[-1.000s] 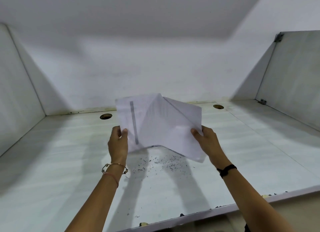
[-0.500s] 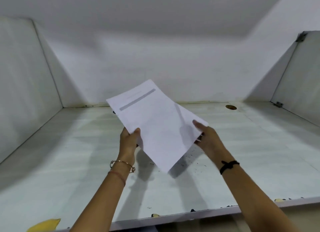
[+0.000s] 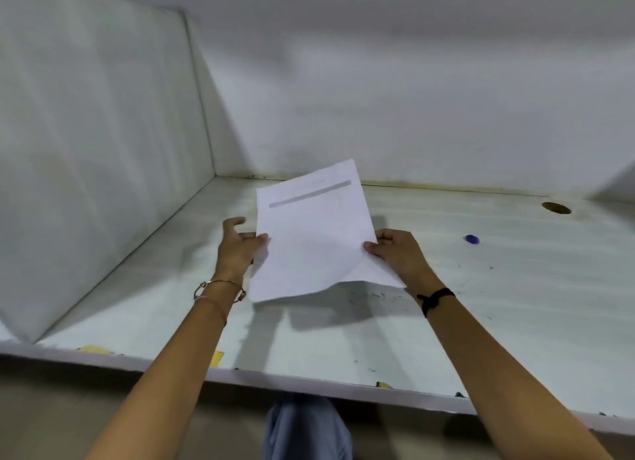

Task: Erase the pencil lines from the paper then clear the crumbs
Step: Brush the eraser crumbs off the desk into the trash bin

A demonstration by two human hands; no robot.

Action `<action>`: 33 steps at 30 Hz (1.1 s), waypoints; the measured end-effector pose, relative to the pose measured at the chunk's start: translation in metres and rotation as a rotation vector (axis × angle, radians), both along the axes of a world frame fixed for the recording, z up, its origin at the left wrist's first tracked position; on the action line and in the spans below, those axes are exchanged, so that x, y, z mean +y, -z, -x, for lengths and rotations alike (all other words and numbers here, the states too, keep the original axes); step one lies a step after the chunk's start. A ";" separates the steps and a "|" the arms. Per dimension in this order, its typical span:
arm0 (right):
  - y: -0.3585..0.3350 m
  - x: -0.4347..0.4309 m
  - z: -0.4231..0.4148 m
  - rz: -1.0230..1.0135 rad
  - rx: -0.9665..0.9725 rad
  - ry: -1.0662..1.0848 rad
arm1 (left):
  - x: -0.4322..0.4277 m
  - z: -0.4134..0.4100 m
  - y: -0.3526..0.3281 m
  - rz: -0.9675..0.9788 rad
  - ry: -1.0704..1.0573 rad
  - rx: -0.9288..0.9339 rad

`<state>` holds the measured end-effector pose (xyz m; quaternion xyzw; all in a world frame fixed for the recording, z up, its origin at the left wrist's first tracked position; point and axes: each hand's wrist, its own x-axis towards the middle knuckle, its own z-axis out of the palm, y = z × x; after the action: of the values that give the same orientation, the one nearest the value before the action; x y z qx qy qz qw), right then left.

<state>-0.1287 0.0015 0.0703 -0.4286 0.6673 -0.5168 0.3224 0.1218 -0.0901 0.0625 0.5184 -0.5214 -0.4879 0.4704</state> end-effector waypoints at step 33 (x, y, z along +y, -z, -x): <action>0.024 -0.006 -0.069 0.174 0.351 -0.083 | 0.045 0.032 0.020 0.286 0.269 -0.652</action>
<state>-0.0601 -0.0045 0.0462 -0.5655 0.6476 -0.4764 0.1841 0.0902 -0.0449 0.0422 0.5026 -0.7698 -0.2771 0.2793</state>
